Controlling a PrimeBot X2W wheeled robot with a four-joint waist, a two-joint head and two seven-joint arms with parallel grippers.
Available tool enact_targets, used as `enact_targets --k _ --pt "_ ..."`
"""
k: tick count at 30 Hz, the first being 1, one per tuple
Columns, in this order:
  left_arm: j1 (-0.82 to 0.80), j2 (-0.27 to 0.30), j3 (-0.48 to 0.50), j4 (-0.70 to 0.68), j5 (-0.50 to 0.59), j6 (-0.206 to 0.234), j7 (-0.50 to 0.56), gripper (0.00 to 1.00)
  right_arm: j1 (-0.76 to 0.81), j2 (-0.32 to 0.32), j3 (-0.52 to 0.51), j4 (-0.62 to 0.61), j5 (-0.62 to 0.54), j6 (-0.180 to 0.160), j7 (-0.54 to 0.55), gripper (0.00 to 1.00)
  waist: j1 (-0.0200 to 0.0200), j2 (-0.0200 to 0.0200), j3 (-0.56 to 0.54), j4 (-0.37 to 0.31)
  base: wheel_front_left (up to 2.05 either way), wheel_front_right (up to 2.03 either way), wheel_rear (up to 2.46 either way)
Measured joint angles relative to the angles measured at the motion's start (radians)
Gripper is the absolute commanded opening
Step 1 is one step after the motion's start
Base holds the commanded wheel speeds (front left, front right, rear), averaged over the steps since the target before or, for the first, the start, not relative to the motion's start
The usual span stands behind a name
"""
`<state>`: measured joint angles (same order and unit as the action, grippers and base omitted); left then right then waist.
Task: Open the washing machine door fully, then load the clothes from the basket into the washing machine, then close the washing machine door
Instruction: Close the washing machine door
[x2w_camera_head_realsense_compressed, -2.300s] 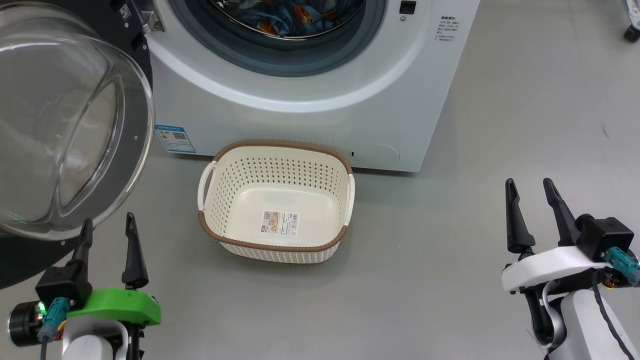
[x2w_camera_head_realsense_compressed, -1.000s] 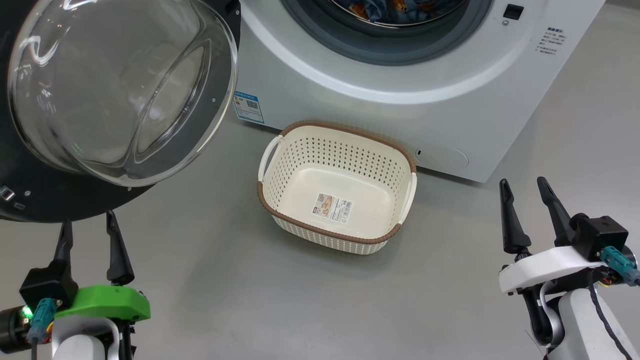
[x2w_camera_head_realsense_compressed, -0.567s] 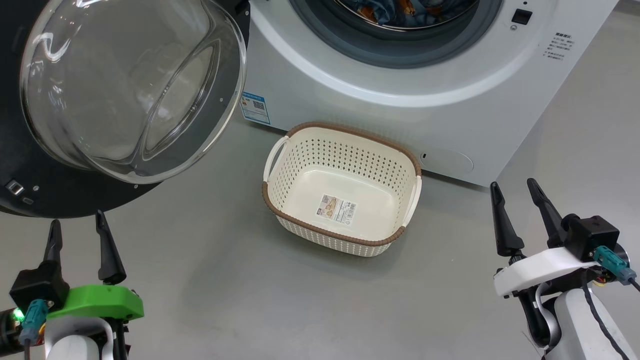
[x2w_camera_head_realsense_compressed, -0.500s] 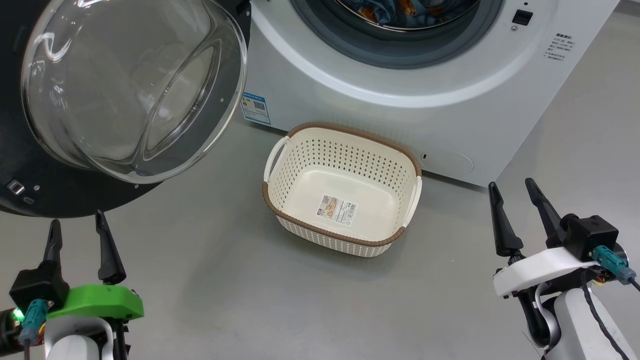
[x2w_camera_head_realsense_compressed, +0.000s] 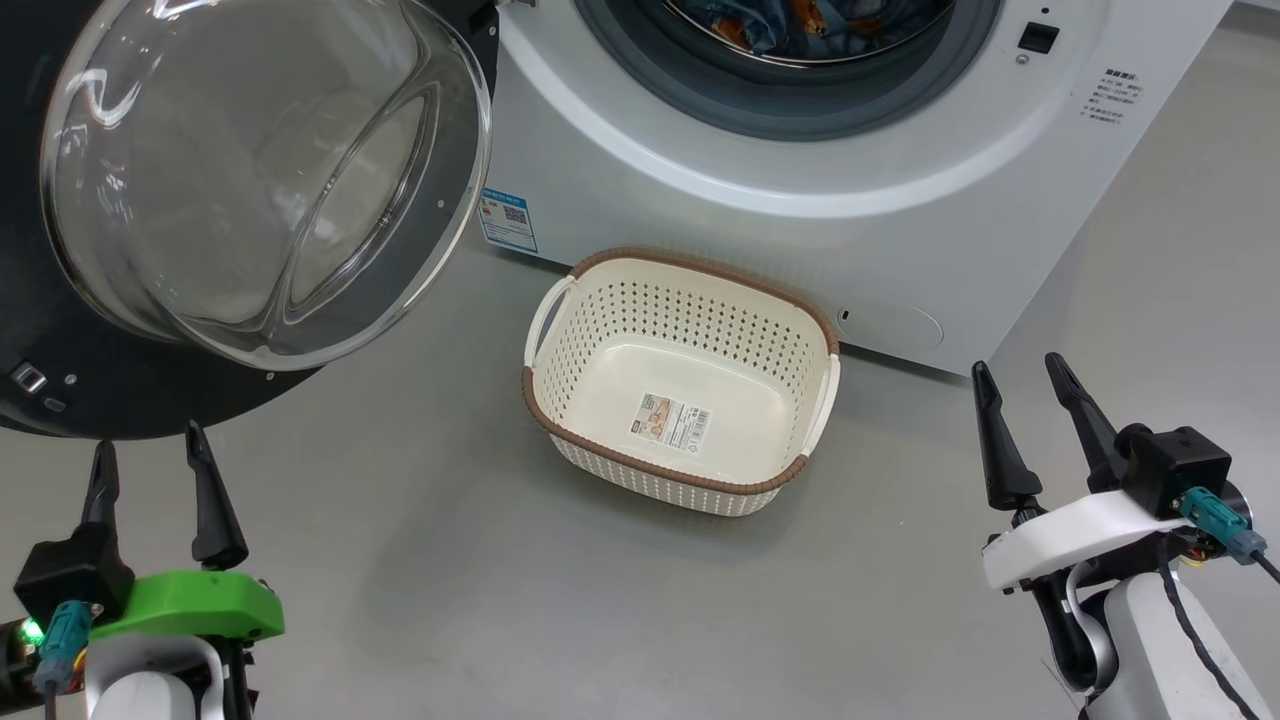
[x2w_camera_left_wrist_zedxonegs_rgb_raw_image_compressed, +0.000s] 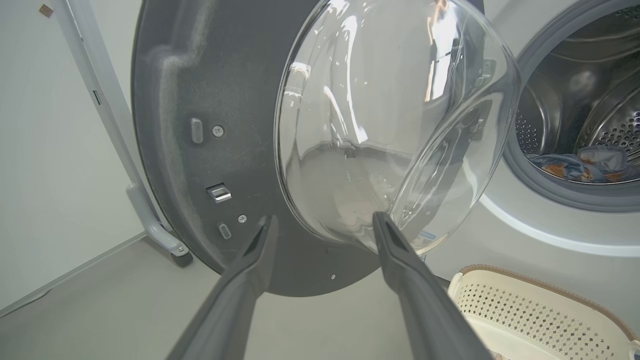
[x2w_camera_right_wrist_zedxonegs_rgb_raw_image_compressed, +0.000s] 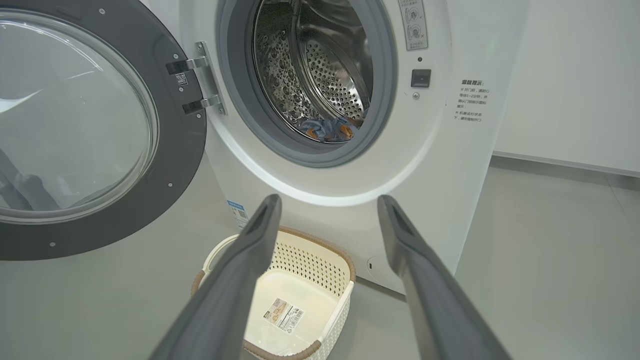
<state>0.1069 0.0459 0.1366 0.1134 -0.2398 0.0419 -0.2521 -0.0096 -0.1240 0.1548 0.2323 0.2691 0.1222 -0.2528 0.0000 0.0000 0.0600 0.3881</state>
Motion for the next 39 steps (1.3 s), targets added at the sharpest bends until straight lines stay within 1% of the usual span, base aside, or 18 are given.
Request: enact_targets --k 1,3,4,5,9,17,19,21,24,26,31,33,35,39 --pt "0.0 0.0 0.0 0.0 0.0 0.0 0.0 1.0 0.0 0.0 0.0 0.0 0.0 0.0 0.0 1.0 0.0 0.0 0.0 0.0 0.0 0.0 0.0" --pt "0.0 0.0 0.0 -0.001 0.0 0.0 0.0 0.45 0.0 0.0 0.0 0.0 0.0 0.0 0.0 1.0 0.0 0.0 0.001 -0.002 0.0 0.0 0.0" --pt "0.001 0.0 0.0 -0.001 0.0 0.0 0.0 0.07 0.0 0.0 0.0 0.0 0.0 0.0 0.0 1.0 0.0 0.0 0.001 -0.002 0.0 0.0 0.0" --pt "0.001 0.0 0.0 -0.001 -0.002 -0.001 0.0 0.0 0.0 0.0 0.0 0.0 0.0 0.0 0.0 1.0 0.0 0.0 0.002 -0.003 0.0 0.0 0.0" --pt "0.001 -0.002 0.008 -0.004 -0.039 -0.012 0.0 0.0 0.0 0.0 -0.001 0.0 0.0 0.0 0.0 1.0 0.0 0.0 0.003 -0.005 0.0 0.0 0.0" --pt "0.001 -0.003 0.03 -0.01 -0.08 -0.025 0.0 0.0 -0.001 0.0 0.0 0.001 0.002 0.0 0.0 1.0 0.0 0.0 0.006 -0.007 0.0 0.0 0.0" --pt "0.0 -0.004 0.038 -0.021 -0.123 -0.037 0.0 0.0 -0.001 0.0 -0.001 0.001 0.002 0.0 0.0 1.0 0.0 0.0 0.007 -0.007 0.0 0.0 0.0" --pt "-0.005 -0.004 0.056 -0.023 -0.199 -0.037 0.0 0.0 -0.001 0.0 -0.001 0.001 0.003 0.0 0.0 1.0 0.0 0.0 0.007 -0.007 0.0 0.0 0.0" --pt "-0.006 -0.006 0.075 -0.024 -0.28 -0.043 0.0 0.0 -0.001 0.0 -0.001 0.001 0.003 0.0 0.0 1.0 0.0 0.0 0.008 -0.006 0.0 0.0 0.0" --pt "-0.009 -0.006 0.091 -0.026 -0.309 -0.045 0.0 0.0 -0.001 0.0 -0.001 0.001 0.003 0.0 0.0 1.0 0.0 0.0 0.009 -0.006 0.0 0.0 0.0" --pt "-0.033 -0.008 0.127 -0.027 -0.397 -0.069 0.0 0.0 -0.002 0.0 -0.001 0.001 0.003 0.0 0.0 1.0 0.0 0.0 0.011 -0.005 0.0 0.0 0.0" --pt "-0.039 -0.008 0.127 -0.029 -0.433 -0.093 0.0 0.0 -0.002 0.0 -0.001 0.001 0.003 0.0 0.0 1.0 0.0 0.0 0.013 -0.006 0.0 0.0 0.0" --pt "-0.052 -0.013 0.144 -0.031 -0.509 -0.105 0.0 0.0 -0.002 0.0 -0.001 0.001 0.003 0.0 0.0 1.0 0.0 0.0 0.014 -0.006 0.0 0.0 0.0" --pt "-0.07 -0.014 0.194 -0.03 -0.583 -0.112 0.0 0.0 -0.002 -0.001 -0.001 0.001 0.003 0.0 0.0 1.0 0.0 0.0 0.017 -0.006 0.0 0.0 0.0"
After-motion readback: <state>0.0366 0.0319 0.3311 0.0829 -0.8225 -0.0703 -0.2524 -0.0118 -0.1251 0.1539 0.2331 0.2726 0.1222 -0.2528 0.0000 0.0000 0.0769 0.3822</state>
